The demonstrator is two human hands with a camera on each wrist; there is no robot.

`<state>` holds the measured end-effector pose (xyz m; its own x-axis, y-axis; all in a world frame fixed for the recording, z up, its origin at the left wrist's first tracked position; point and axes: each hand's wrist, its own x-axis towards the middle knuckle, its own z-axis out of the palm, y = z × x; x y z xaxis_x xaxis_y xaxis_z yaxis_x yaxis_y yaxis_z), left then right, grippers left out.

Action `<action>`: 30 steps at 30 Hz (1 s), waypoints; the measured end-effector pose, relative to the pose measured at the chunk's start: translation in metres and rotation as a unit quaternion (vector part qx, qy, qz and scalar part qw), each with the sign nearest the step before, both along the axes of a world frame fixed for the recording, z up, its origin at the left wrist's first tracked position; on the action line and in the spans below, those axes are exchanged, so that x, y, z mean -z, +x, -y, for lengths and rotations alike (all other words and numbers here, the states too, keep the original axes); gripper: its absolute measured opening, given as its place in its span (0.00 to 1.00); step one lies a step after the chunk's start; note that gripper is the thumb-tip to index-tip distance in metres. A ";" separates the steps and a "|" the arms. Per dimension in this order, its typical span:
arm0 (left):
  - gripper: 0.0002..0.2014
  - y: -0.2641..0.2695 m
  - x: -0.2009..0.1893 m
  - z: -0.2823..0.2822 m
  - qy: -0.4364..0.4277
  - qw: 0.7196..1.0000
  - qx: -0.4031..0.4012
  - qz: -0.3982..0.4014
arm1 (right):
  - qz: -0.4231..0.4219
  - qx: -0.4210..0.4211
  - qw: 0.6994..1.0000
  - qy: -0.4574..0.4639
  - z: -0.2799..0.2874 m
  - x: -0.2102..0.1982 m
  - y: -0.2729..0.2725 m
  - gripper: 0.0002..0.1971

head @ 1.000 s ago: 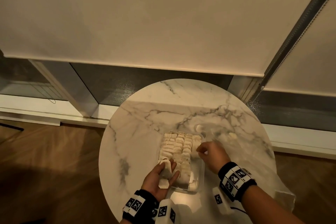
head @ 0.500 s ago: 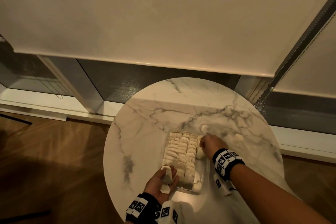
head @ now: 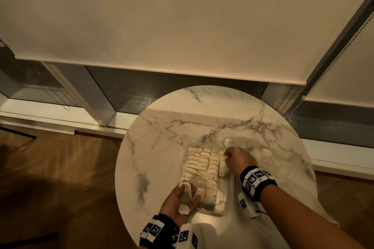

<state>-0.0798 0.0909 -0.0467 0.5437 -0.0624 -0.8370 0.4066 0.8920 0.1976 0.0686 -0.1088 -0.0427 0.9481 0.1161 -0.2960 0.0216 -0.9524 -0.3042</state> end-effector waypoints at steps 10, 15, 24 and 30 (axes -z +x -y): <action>0.04 0.003 0.000 -0.002 -0.015 1.000 0.006 0.003 | -0.068 -0.070 0.994 -0.042 0.004 0.011 -0.043 0.16; 0.04 0.003 -0.004 -0.001 -0.018 1.000 0.010 0.000 | -0.105 -0.111 0.983 -0.098 -0.004 0.011 -0.050 0.17; 0.04 0.001 -0.011 0.001 -0.023 1.000 0.004 0.005 | -0.101 -0.123 0.980 -0.118 -0.011 0.010 -0.052 0.17; 0.04 0.001 -0.012 0.004 -0.008 1.000 0.009 0.013 | -0.089 -0.131 0.982 -0.102 -0.009 0.002 -0.055 0.15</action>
